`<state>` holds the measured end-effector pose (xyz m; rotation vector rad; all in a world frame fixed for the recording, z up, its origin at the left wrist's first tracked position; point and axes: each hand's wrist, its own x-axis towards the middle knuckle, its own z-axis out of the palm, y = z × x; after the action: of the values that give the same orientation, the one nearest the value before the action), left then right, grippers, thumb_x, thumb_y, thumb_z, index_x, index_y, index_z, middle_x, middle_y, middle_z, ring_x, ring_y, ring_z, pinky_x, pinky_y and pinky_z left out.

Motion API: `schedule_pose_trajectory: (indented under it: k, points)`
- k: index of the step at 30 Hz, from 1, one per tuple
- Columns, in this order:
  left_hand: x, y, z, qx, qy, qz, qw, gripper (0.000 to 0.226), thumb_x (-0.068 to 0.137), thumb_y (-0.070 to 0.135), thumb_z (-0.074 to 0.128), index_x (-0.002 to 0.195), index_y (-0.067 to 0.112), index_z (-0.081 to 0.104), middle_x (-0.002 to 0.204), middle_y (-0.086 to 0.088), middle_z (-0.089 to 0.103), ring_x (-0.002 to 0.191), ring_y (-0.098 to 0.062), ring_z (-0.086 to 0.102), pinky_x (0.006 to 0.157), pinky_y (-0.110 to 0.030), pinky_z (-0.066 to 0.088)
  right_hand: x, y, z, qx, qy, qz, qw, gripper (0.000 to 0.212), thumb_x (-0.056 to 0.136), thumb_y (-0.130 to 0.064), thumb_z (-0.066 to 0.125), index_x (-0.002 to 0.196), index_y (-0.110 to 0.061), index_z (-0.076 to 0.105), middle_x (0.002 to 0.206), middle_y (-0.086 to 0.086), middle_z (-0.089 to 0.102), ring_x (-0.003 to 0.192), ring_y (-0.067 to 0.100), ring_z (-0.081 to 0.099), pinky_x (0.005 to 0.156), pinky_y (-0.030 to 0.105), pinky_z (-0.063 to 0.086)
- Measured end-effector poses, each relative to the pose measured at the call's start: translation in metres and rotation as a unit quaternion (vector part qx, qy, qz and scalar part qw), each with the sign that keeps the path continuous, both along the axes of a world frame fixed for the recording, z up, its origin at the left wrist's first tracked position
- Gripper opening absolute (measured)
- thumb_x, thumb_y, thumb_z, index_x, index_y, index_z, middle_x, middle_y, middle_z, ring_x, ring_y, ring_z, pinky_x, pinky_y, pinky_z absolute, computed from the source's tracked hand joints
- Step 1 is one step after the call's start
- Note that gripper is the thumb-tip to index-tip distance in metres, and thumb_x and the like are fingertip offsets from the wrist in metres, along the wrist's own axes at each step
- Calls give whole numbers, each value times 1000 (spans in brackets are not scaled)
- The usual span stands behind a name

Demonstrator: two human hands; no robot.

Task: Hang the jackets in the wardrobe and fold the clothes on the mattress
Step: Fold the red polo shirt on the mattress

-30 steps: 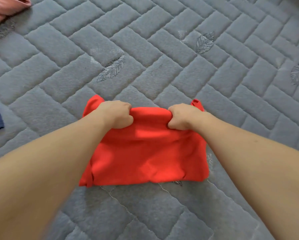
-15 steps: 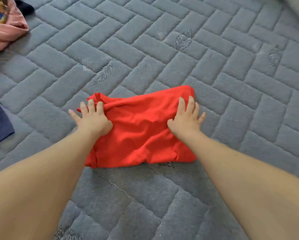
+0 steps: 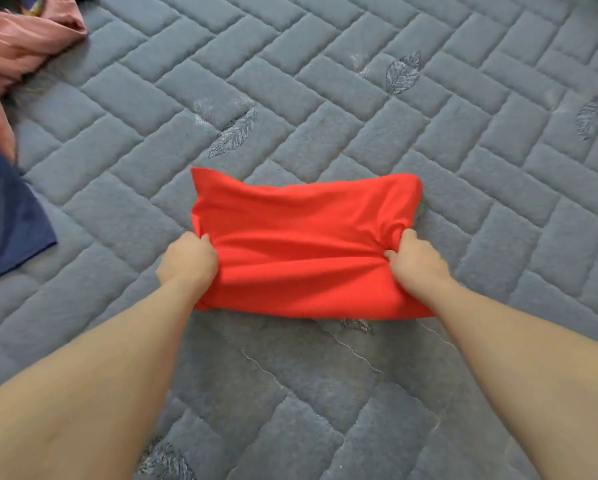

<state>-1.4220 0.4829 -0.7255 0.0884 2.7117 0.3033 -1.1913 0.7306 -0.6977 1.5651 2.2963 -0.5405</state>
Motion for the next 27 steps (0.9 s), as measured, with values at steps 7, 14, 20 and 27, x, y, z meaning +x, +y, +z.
schedule_pose_trajectory:
  k: [7, 14, 20, 27]
  points:
    - [-29, 6, 15, 112, -10, -27, 993, 66, 87, 38, 62, 137, 4, 37, 137, -28, 46, 128, -45, 43, 108, -47, 34, -25, -38, -1, 150, -22, 72, 986, 92, 83, -30, 59, 156, -10, 6, 157, 16, 14, 142, 37, 21, 116, 52, 16]
    - [-70, 62, 9, 134, -92, -122, 979, 58, 88, 38, 67, 135, 10, 48, 134, -17, 57, 123, -33, 53, 101, -39, 44, -60, -162, -12, 77, 87, 392, 913, 61, 74, -70, 50, 102, -16, 57, 101, 10, 55, 92, 32, 55, 78, 43, 41]
    - [-96, 59, 22, 144, -183, -138, 963, 31, 91, 26, 55, 107, 2, 67, 106, -19, 70, 89, -29, 66, 79, -37, 52, -85, -231, -20, 44, -36, 254, 966, 104, 57, -96, 40, 116, -9, 47, 109, 13, 47, 100, 29, 42, 89, 51, 35]
    - [-95, 72, 32, 105, -135, -142, 975, 27, 92, 15, 49, 118, 8, 52, 112, -15, 59, 95, -31, 61, 79, -39, 52, -100, -245, -6, 58, 16, 245, 968, 57, 77, -45, 65, 120, -14, 44, 113, 10, 44, 102, 29, 45, 88, 47, 39]
